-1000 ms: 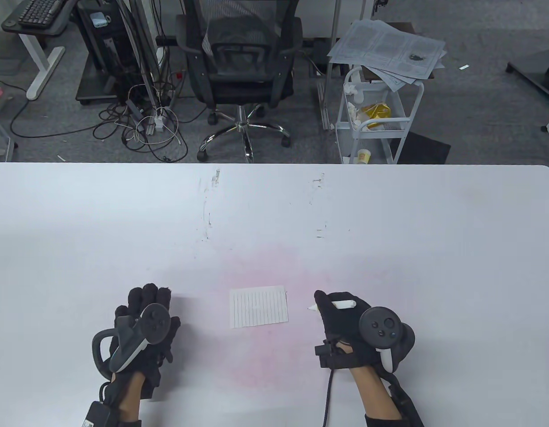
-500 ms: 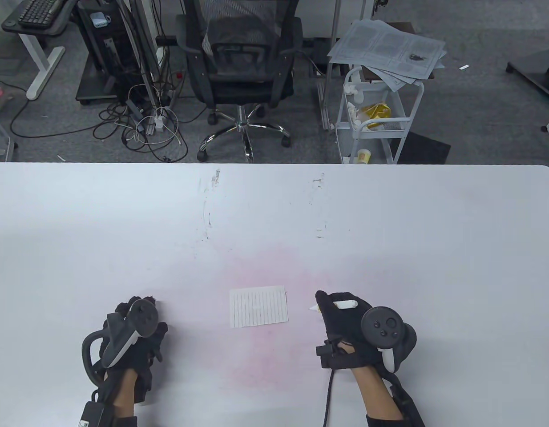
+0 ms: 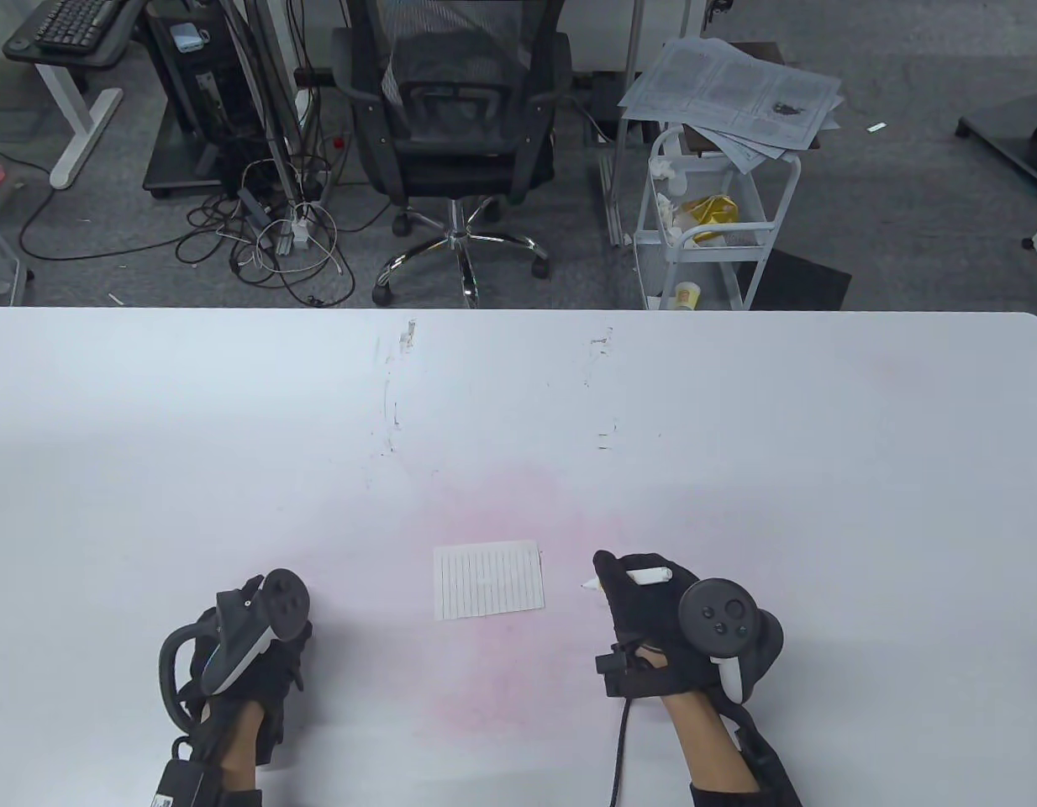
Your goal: Squeeze and apply correction pen on text
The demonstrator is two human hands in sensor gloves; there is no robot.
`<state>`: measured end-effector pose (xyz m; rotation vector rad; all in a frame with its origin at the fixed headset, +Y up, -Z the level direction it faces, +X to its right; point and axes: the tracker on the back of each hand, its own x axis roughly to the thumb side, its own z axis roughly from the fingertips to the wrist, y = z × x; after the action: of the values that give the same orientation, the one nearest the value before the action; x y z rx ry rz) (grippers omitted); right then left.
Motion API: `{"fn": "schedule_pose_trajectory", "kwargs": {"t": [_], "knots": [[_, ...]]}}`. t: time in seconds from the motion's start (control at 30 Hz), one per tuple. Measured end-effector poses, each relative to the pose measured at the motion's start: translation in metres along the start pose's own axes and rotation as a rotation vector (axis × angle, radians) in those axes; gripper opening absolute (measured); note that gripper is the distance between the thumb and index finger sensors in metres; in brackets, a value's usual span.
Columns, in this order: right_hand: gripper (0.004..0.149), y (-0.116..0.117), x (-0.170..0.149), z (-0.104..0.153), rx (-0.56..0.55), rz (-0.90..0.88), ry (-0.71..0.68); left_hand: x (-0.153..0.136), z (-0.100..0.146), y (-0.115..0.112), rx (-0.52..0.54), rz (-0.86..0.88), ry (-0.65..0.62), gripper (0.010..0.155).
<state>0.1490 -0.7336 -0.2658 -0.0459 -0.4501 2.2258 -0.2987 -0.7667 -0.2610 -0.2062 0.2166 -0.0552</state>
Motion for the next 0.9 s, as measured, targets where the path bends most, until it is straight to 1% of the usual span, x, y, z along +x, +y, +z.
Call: {"fn": "schedule_pose_trajectory", "kwargs": {"t": [0.13, 0.3, 0.4, 0.5, 0.6, 0.7, 0.9], "knots": [[0.044, 0.000, 0.000, 0.000, 0.003, 0.000, 0.001, 0.008, 0.001, 0.001, 0.011, -0.062, -0.015, 0.048], [0.044, 0.001, 0.000, 0.000, 0.005, -0.008, 0.010, 0.017, 0.000, 0.001, 0.004, -0.158, -0.035, 0.047], [0.044, 0.001, 0.000, -0.001, 0.006, -0.014, 0.013, 0.022, 0.000, 0.002, 0.027, -0.244, -0.051, 0.047], [0.044, 0.001, -0.001, -0.001, 0.005, -0.020, 0.015, 0.024, 0.000, 0.003, 0.048, -0.263, -0.057, 0.047], [0.044, 0.001, -0.001, -0.002, 0.004, -0.029, 0.016, 0.026, 0.004, 0.007, 0.126, -0.231, -0.081, 0.046], [0.044, 0.002, -0.001, -0.002, 0.002, -0.041, 0.014, 0.033, 0.012, 0.015, 0.264, -0.211, -0.107, 0.046], [0.044, 0.003, 0.002, -0.001, 0.003, -0.047, -0.006, 0.053, 0.027, 0.027, 0.373, -0.228, -0.161, 0.047]]}}
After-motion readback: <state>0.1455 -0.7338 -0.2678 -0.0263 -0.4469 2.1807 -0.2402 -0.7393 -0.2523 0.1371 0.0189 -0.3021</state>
